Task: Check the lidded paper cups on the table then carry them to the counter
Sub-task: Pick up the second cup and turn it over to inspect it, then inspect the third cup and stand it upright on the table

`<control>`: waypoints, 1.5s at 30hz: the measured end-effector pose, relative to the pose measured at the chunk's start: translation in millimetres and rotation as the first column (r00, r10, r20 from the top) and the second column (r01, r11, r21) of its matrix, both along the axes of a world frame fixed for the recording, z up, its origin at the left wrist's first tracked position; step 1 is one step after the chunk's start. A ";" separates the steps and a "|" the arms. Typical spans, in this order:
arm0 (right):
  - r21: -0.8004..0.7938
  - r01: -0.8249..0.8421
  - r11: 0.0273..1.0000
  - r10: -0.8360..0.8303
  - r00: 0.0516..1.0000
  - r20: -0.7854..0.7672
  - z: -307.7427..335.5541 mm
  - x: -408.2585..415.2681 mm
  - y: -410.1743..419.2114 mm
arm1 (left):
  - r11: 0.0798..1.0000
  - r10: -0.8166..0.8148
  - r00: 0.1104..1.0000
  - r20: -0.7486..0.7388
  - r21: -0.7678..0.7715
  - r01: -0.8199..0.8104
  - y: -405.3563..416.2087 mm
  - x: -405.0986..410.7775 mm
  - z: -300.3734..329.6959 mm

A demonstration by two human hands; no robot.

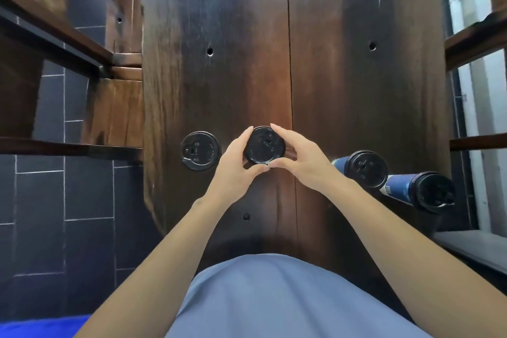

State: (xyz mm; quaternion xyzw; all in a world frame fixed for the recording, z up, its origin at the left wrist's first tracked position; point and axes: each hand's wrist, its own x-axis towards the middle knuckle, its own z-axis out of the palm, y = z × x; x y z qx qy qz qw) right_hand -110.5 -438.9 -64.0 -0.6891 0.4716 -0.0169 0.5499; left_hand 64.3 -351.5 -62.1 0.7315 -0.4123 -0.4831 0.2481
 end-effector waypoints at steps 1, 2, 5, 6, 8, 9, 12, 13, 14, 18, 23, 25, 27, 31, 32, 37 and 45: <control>-0.005 -0.004 1.000 0.004 1.000 -0.008 -3.0 0.0 1.3 | 1.000 0.005 1.000 -0.004 0.002 -0.005 2.0 -1.4 -2.9; -0.007 -0.009 1.000 0.009 1.000 -0.014 -5.6 -0.2 3.0 | 1.000 0.010 1.000 -0.004 0.005 -0.010 4.2 -2.5 -5.1; -0.011 -0.008 1.000 0.008 1.000 -0.013 -11.7 -1.0 7.7 | 1.000 0.017 0.999 0.029 0.016 -0.017 6.9 -5.7 -7.5; -0.012 -0.003 1.000 0.003 1.000 -0.016 -13.1 -1.0 8.6 | 1.000 0.019 0.999 0.033 0.017 -0.019 7.1 -6.4 -7.6; -0.013 0.005 1.000 -0.005 1.000 -0.026 -14.5 -0.2 8.9 | 1.000 0.015 0.999 0.039 0.026 -0.016 6.5 -7.4 -7.1; -0.011 0.005 1.000 -0.006 1.000 -0.029 -14.8 0.1 8.8 | 0.999 0.008 0.999 0.044 0.034 -0.010 6.2 -7.5 -6.0; -0.003 0.007 1.000 -0.007 0.999 -0.035 -12.9 -0.2 7.0 | 0.998 -0.017 0.998 0.057 0.063 0.014 2.6 -7.4 0.4; 0.003 0.007 1.000 -0.007 0.999 -0.038 -11.3 -0.4 6.0 | 0.997 -0.029 0.998 0.058 0.074 0.025 0.1 -7.4 4.3; 0.003 0.002 1.000 -0.002 0.999 -0.047 -8.7 -0.4 5.1 | 0.995 -0.049 0.997 0.063 0.084 0.044 -2.4 -7.6 10.1; -0.033 0.027 0.999 -0.029 0.997 -0.069 10.9 -6.1 3.6 | 0.982 -0.184 0.953 0.240 0.079 0.170 -10.1 -15.0 47.0; -0.334 0.132 0.933 -0.163 0.984 -0.067 43.2 -60.4 9.9 | 0.947 -0.145 0.934 0.328 -0.229 0.227 -13.6 -52.7 88.4; -0.414 0.128 0.901 -0.206 0.967 -0.150 50.1 -92.0 11.8 | 0.933 -0.177 0.946 0.273 -0.260 0.250 -19.2 -76.7 87.7; -0.406 0.075 0.911 -0.178 0.958 -0.223 50.2 -124.4 11.9 | 0.927 -0.257 0.936 0.239 -0.214 0.309 -27.5 -101.3 77.4; -0.218 -0.060 0.974 -0.023 0.932 -0.362 37.8 -166.1 8.6 | 0.899 -0.434 0.887 0.157 0.015 0.437 -45.2 -141.7 50.9; -0.192 -0.072 0.979 -0.006 0.925 -0.379 33.6 -171.3 7.0 | 0.890 -0.456 0.880 0.132 0.055 0.453 -49.4 -150.4 45.9; -0.155 -0.077 0.985 0.036 0.966 -0.256 19.8 -181.8 -9.9 | 0.912 -0.370 0.926 -0.077 0.159 0.378 -62.8 -169.1 25.6; -0.022 0.102 0.994 -0.105 0.976 -0.191 19.6 -173.6 -45.2 | 0.984 0.072 0.940 -0.334 0.180 -0.011 -72.2 -158.3 19.0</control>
